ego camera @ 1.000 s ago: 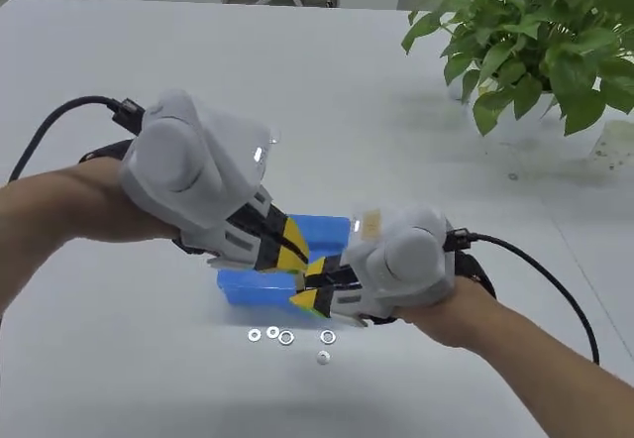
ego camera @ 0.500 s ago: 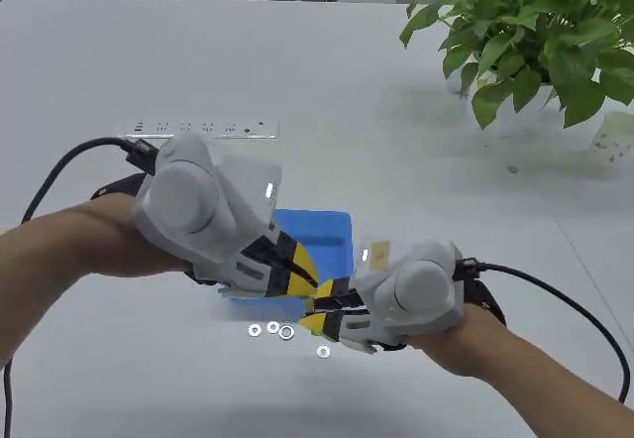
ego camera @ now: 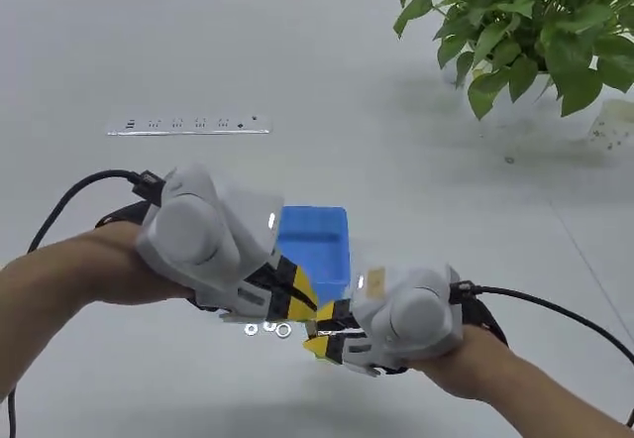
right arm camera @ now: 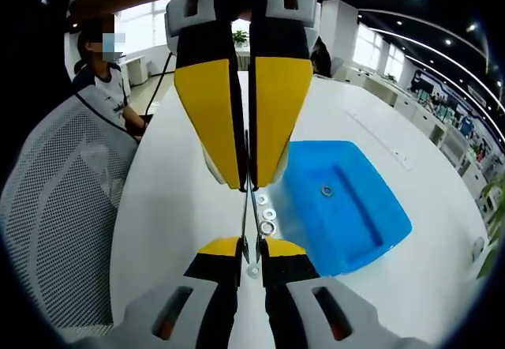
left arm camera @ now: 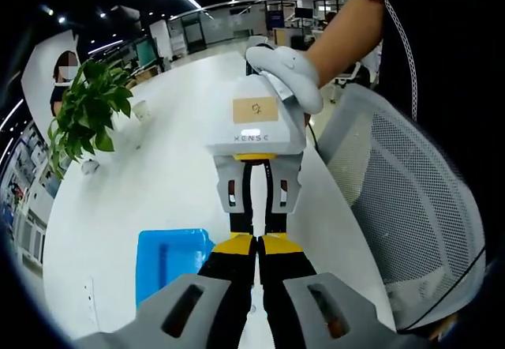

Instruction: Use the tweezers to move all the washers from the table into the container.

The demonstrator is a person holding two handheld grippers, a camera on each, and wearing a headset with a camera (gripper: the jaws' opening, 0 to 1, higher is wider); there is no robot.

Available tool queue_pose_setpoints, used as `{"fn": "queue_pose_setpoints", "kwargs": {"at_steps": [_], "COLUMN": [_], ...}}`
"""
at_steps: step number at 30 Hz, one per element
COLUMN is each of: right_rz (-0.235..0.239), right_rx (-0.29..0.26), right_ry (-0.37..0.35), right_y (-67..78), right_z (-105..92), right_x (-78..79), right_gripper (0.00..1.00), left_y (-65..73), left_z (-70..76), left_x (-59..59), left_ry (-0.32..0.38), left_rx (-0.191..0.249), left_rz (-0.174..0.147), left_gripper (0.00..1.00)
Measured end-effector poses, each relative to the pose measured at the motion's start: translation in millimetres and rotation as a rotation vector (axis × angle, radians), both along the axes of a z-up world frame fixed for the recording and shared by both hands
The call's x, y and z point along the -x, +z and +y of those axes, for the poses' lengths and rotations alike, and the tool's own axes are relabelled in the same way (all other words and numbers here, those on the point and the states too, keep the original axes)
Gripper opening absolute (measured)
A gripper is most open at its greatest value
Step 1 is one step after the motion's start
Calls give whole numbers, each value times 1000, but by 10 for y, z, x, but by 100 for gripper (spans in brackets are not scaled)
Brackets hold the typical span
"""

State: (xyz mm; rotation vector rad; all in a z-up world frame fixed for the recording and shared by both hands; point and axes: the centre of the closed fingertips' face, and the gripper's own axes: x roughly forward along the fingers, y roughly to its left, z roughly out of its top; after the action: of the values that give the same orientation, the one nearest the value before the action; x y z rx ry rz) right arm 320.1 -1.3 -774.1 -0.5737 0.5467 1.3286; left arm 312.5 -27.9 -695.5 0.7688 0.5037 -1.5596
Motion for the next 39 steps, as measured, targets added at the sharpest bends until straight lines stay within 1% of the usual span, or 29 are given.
{"fn": "queue_pose_setpoints", "kwargs": {"at_steps": [6, 13, 27, 31, 34, 39], "right_rz": [16, 28, 38, 32, 20, 21], "right_rx": [2, 5, -5, -8, 5, 7], "right_ry": [-6, -12, -22, -17, -9, -8], "right_y": [-66, -126, -153, -140, -148, -156], "right_z": [-18, -24, -24, -12, -16, -20], "right_x": [30, 27, 4, 9, 9, 24], "right_gripper": [11, 11, 12, 14, 15, 14], "left_y": [-71, -129, -147, -147, -146, -144], "left_z": [-3, -12, -44, -54, -60, -68], "left_x": [16, 7, -23, -24, -25, -21], "left_ry": [-2, -4, -5, -9, -10, -16], "left_rx": [-9, -15, -12, -11, -10, -10], "left_rz": [13, 18, 26, 26, 26, 21], "left_gripper": [5, 5, 5, 5, 5, 5]}}
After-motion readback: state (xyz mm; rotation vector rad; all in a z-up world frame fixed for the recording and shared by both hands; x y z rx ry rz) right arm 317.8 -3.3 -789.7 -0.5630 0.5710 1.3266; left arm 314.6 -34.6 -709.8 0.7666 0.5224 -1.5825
